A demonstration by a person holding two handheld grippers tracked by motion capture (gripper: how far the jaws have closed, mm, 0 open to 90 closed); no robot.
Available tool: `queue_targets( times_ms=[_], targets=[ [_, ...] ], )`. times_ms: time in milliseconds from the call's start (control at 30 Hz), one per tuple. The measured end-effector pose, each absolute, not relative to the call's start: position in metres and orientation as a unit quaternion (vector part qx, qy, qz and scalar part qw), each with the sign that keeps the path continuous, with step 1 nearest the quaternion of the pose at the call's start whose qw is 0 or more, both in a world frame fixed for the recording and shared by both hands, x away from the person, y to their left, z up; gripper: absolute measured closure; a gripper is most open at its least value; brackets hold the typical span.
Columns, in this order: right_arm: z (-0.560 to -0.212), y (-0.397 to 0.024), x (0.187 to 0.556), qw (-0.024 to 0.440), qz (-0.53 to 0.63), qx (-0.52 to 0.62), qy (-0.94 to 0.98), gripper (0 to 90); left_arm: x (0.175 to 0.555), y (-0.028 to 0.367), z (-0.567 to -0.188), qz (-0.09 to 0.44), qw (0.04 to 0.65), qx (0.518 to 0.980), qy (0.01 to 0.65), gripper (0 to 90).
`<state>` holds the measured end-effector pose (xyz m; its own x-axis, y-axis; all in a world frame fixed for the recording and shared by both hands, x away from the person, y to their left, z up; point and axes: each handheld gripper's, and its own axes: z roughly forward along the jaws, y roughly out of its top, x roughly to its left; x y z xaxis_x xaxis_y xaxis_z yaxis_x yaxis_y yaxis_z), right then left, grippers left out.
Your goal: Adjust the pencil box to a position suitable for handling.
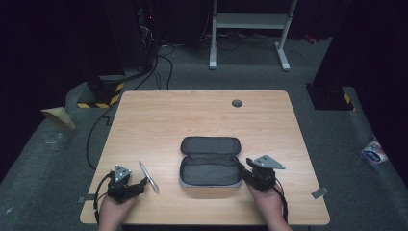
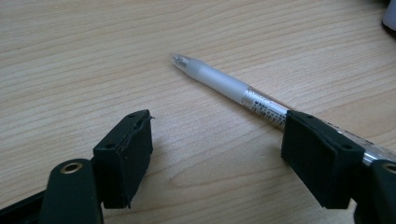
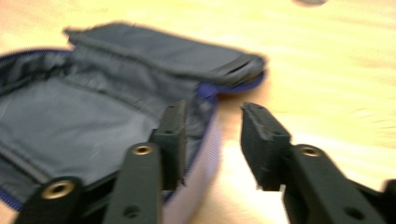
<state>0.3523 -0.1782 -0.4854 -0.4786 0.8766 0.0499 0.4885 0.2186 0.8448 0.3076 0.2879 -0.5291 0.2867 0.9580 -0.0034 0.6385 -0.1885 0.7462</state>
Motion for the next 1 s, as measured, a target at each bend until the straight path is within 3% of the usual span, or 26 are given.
queue_targets(
  times_ms=[133, 267, 667, 1000],
  targets=[
    [-0.491, -0.215, 0.354, 0.239, 0.392, 0.480, 0.747, 47.6, 0.307, 0.288, -0.529, 0.243, 0.330, 0.731, 0.546, 24.9],
    [-0.510, -0.235, 0.348, 0.246, 0.368, 0.499, 0.745, 47.0, 0.307, 0.288, -0.529, 0.244, 0.330, 0.730, 0.546, 25.1],
    [-0.523, -0.235, 0.353, 0.236, 0.326, 0.501, 0.766, 42.0, 0.303, 0.290, -0.528, 0.247, 0.332, 0.732, 0.542, 38.2],
    [-0.523, -0.235, 0.354, 0.226, 0.329, 0.505, 0.765, 39.4, 0.298, 0.274, -0.518, 0.254, 0.348, 0.727, 0.534, 38.2]
  ],
)
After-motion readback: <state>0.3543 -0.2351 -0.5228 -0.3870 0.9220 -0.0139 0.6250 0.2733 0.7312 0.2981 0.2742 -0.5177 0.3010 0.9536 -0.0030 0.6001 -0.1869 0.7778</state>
